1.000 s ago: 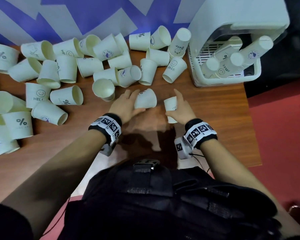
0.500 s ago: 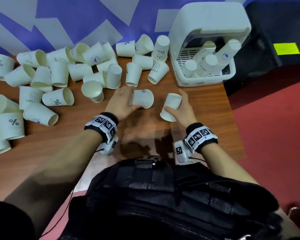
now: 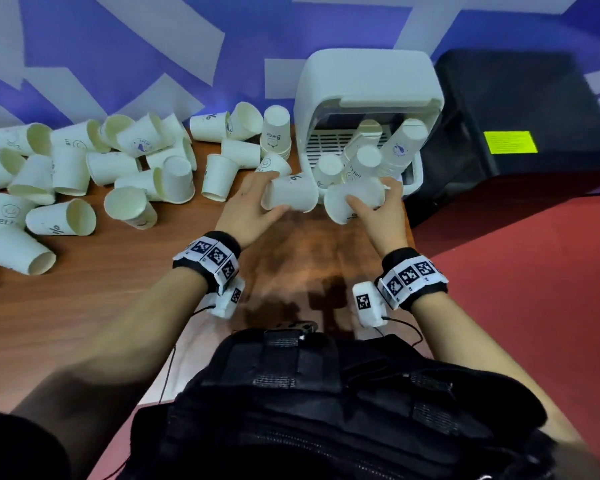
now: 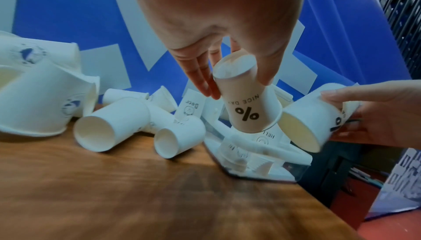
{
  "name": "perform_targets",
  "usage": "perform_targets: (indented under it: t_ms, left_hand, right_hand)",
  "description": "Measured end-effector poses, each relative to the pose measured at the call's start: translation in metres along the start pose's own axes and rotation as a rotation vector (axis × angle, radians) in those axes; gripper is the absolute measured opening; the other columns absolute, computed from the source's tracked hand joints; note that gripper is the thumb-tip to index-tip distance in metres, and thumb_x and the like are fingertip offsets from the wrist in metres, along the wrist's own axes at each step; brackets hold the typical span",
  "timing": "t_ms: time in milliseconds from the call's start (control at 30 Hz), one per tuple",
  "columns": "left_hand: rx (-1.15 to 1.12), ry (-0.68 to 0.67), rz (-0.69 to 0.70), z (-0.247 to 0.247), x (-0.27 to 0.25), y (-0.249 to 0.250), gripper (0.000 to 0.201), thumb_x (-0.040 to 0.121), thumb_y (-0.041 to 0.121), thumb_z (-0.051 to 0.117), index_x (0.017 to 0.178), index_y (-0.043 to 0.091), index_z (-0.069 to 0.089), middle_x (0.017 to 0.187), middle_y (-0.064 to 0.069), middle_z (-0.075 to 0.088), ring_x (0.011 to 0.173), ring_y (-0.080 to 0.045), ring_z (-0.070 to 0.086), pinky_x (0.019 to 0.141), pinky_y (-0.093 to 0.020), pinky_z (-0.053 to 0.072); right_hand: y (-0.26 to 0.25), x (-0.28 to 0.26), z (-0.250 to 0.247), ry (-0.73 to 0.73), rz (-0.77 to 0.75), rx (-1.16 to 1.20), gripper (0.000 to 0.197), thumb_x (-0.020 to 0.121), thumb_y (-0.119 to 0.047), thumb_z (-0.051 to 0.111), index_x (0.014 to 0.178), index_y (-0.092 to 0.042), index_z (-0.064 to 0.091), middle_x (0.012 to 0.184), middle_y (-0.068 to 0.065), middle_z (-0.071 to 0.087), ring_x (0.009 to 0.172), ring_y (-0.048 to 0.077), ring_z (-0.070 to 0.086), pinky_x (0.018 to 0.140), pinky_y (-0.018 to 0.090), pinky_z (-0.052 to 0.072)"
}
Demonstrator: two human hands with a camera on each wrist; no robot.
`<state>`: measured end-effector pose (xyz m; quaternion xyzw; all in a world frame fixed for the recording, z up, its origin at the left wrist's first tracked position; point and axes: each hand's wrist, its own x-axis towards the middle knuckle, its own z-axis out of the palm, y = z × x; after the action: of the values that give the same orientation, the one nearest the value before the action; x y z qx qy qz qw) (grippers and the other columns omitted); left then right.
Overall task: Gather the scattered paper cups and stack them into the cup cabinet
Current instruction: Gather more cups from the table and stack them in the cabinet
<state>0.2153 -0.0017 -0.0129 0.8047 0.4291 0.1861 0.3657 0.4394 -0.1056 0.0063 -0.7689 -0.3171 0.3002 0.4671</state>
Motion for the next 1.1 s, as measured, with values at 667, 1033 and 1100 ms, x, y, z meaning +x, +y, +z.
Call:
perform_targets:
  t_ms: [667,1033,1100]
  left_hand:
    - [-0.037,0.235,-0.023,0.023,0.062,0.029,0.056,0.085,0.029,0.070,0.134,0.015,0.045,0.129,-0.006,0.047,0.113,-0.016,0.049,0.090,-0.031,0.046]
    - [-0.071,0.243,0.007,0.041,0.065,0.028,0.053,0.084,0.027,0.069,0.131,0.014,0.048,0.126,-0.003,0.049,0.116,-0.013,0.047,0.092,-0.035,0.047]
    - [-0.075,0.247,0.012,0.040,0.067,0.027,0.053,0.085,0.027,0.070,0.131,0.014,0.048,0.126,-0.002,0.049,0.116,-0.011,0.046,0.093,-0.032,0.046]
  right_hand:
    - [-0.007,0.108,-0.001,0.081,-0.236,-0.033,0.051,0.083,-0.018,0.068,0.127,-0.012,0.043,0.124,-0.002,0.046,0.115,0.011,0.045,0.097,0.007,0.034]
    - [0.013,0.138,-0.012,0.312,-0.373,-0.424,0.038,0.082,-0.030,0.065,0.113,-0.009,0.057,0.121,0.009,0.057,0.117,0.029,0.043,0.102,0.038,0.036]
    - [0.016,0.143,-0.011,0.314,-0.391,-0.469,0.037,0.083,-0.032,0.064,0.112,-0.010,0.059,0.121,0.008,0.057,0.117,0.029,0.042,0.103,0.038,0.035]
